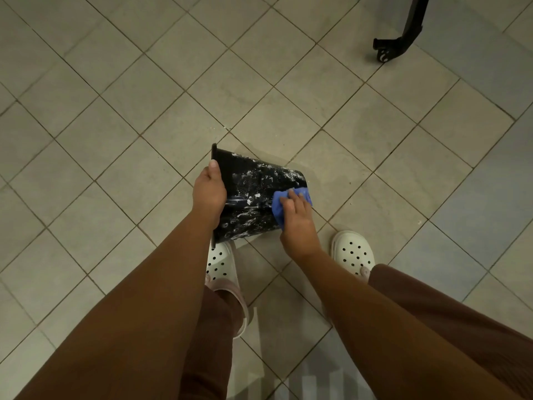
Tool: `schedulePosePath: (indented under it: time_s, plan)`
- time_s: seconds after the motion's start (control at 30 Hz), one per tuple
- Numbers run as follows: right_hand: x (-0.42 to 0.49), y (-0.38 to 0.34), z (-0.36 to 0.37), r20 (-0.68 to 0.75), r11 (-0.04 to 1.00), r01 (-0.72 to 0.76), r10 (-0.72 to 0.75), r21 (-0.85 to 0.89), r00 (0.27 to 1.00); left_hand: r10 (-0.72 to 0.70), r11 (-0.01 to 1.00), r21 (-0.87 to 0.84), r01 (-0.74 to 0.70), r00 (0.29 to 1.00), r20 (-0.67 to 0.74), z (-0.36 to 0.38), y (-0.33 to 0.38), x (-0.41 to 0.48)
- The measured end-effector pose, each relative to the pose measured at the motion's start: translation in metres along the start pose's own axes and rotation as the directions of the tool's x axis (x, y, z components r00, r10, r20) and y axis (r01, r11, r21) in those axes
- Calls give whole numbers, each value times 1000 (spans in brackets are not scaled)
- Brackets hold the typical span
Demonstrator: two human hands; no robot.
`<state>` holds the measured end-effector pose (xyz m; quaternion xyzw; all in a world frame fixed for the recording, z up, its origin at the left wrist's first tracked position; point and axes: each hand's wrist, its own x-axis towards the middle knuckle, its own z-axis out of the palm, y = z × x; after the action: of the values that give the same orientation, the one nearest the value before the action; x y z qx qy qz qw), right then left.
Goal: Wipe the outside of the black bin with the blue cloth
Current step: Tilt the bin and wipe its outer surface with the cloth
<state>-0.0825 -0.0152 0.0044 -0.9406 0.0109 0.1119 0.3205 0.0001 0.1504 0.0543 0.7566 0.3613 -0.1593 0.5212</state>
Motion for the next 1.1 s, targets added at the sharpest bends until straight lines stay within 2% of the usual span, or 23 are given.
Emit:
schedulePosePath:
  time_s: [0.07,0.2,0.27,0.4,0.47,0.53,0.63,0.7,0.8,0.9,1.03,1.1]
  plan:
    - [12,1,-2,-11,999,47,-47,2,999,-24,999,-26,23,1000,-8,-1,-2,0]
    - [30,16,-13,0,984,-175,175,24,985,-46,998,-48,45,999,-24,-2,-3,0]
    - [22,16,-12,15,978,-208,208,11,978,-29,999,-26,28,999,-31,-2,-2,0]
    - [1,7,5,1,999,33,-33,-34,999,-10,1000,16,11,999,-43,-2,-2,2]
    - [9,0,2,24,995,102,-102,-16,995,12,999,40,-10,999,-37,-3,-4,2]
    - [23,1,-4,29,998,57,-58,10,998,14,1000,26,-13,999,-39,-2,-4,1]
    - [35,9,-12,48,992,-115,113,43,992,11,1000,4,-11,999,-33,1,-2,0]
    - [36,9,-14,76,983,-165,158,83,984,-9,1000,-15,8,999,-38,0,1,1]
    - [33,10,-16,75,986,-109,100,126,992,-56,997,-63,55,998,-20,-5,2,3]
    - [32,15,-18,70,988,-78,69,136,995,-26,991,-130,28,999,23,-10,1,1]
    - [32,19,-19,76,1000,-10,12,-28,997,64,994,-93,-61,998,27,-9,-2,-3]
    - [33,23,-16,73,1000,-9,10,-12,997,104,994,-28,-103,994,21,-8,-2,-3]
